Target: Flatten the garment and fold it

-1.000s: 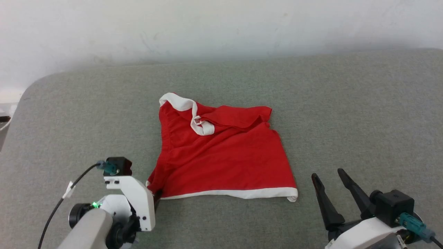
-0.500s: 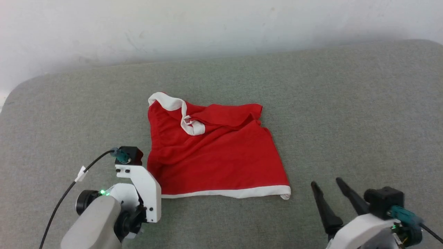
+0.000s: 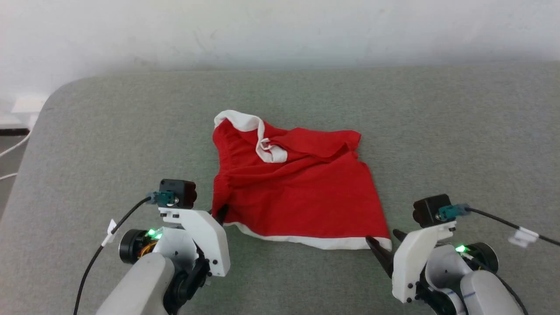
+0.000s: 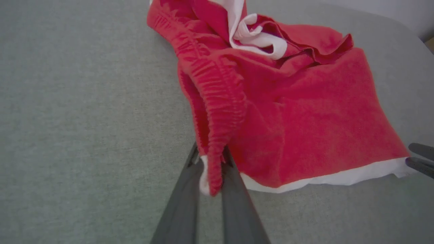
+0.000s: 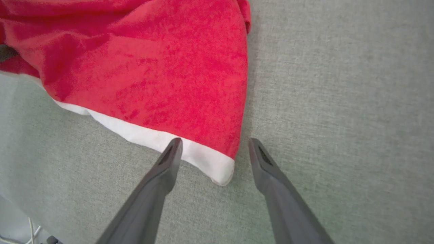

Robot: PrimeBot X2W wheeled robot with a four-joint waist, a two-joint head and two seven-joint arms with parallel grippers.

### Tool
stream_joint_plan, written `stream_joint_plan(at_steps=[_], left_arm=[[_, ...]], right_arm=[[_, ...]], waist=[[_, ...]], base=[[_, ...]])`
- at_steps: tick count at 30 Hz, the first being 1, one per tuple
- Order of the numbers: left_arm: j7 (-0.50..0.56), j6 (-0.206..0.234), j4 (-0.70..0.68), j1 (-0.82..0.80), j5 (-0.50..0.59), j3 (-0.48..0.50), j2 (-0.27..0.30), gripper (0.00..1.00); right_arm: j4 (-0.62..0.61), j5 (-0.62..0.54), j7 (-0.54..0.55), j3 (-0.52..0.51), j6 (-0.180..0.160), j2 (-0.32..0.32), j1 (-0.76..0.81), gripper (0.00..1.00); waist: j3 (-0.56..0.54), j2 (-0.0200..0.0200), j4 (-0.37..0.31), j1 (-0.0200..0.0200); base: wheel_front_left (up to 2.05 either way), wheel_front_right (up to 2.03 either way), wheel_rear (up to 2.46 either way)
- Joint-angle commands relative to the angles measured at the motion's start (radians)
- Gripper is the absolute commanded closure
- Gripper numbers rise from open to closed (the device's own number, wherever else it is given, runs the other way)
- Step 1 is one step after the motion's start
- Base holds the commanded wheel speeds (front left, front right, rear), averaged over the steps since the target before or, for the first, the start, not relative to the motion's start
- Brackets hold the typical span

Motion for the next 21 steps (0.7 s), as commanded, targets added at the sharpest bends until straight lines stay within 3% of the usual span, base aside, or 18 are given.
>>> stream_joint_plan(at_steps=[1, 6, 8, 9, 10, 15, 21], left_arm=[[-0.006, 0.005, -0.009, 0.010, 0.010, 0.001, 0.002, 1.00], [-0.010, 0.006, -0.046, 0.017, 0.008, -0.003, 0.001, 1.00], [-0.012, 0.007, -0.052, 0.023, 0.006, -0.005, 0.000, 1.00], [-0.011, 0.006, -0.053, 0.027, 0.003, -0.006, 0.000, 1.00], [-0.012, 0.005, -0.053, 0.030, 0.001, -0.007, 0.000, 1.00], [-0.017, 0.000, -0.059, 0.039, -0.007, -0.005, 0.005, 1.00], [-0.047, -0.009, -0.115, -0.034, 0.025, 0.014, 0.038, 1.00]], right_arm=[[0.019, 0.005, 0.010, 0.001, -0.001, -0.004, -0.018, 0.00], [0.174, 0.004, 0.101, 0.023, -0.001, -0.014, -0.075, 0.00], [0.227, 0.020, 0.156, 0.035, -0.001, -0.012, -0.080, 0.62], [0.247, 0.026, 0.183, 0.045, -0.001, -0.012, -0.080, 0.84], [0.260, 0.039, 0.205, 0.054, -0.001, -0.010, -0.079, 1.00], [0.251, 0.098, 0.227, 0.083, -0.001, -0.016, -0.092, 1.00], [0.082, 0.110, 0.042, 0.072, -0.001, -0.087, -0.180, 1.00]], waist=[[0.012, 0.0000, 0.021, -0.0001], [0.024, 0.0000, 0.042, -0.0001], [0.025, 0.0000, 0.047, -0.0001], [0.024, 0.0000, 0.049, -0.0001], [0.023, 0.0000, 0.050, -0.0001], [0.002, 0.0000, 0.044, -0.0001], [-0.041, 0.0000, 0.037, -0.0001]], base=[[0.00, 0.00, 0.00], [0.00, 0.00, 0.00], [0.00, 0.00, 0.00], [0.00, 0.00, 0.00], [0.00, 0.00, 0.00], [0.00, 0.00, 0.00], [0.00, 0.00, 0.00]])
